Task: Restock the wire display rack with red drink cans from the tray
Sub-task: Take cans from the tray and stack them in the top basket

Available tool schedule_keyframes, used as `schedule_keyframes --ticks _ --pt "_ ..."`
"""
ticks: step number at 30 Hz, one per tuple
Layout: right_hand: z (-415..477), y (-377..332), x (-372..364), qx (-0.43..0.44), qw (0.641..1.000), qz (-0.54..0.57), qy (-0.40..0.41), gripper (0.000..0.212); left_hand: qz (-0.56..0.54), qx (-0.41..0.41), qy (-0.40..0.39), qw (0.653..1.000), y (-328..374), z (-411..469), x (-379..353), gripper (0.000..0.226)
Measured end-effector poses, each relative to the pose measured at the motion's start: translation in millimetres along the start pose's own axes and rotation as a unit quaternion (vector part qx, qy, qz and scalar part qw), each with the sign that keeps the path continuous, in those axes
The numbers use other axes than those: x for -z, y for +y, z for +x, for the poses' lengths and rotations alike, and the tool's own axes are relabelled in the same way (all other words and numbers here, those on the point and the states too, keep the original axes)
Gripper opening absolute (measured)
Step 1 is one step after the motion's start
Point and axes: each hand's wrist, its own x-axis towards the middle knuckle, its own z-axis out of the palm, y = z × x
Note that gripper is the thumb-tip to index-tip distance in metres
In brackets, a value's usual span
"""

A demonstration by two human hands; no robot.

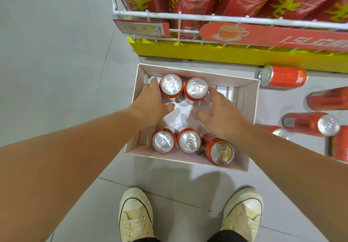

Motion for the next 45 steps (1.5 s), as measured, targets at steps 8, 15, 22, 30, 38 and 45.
schedule_keyframes --ticks 8,15,22,30,38,45 --pt "34 7 -26 0.021 0.949 0.288 0.128 0.057 -0.190 -0.061 0.073 0.977 -5 15 -15 0.065" --pt "7 4 9 -0.026 0.943 0.312 0.114 0.042 -0.279 0.000 -0.005 0.960 6 0 12 0.072" --pt "-67 -48 88 -0.019 0.913 0.395 0.104 0.036 -0.334 0.012 -0.042 0.941 63 -67 98 0.073" --pt "-167 -124 197 0.023 0.898 0.411 0.158 0.020 -0.359 -0.040 -0.027 0.932 161 -165 196 0.031" --pt "-317 -216 324 0.041 0.874 0.442 0.200 0.023 -0.340 -0.114 -0.022 0.933 266 -300 330 0.029" --pt "-452 -320 476 0.080 0.853 0.432 0.281 0.028 -0.293 -0.223 -0.017 0.930 388 -419 493 0.028"
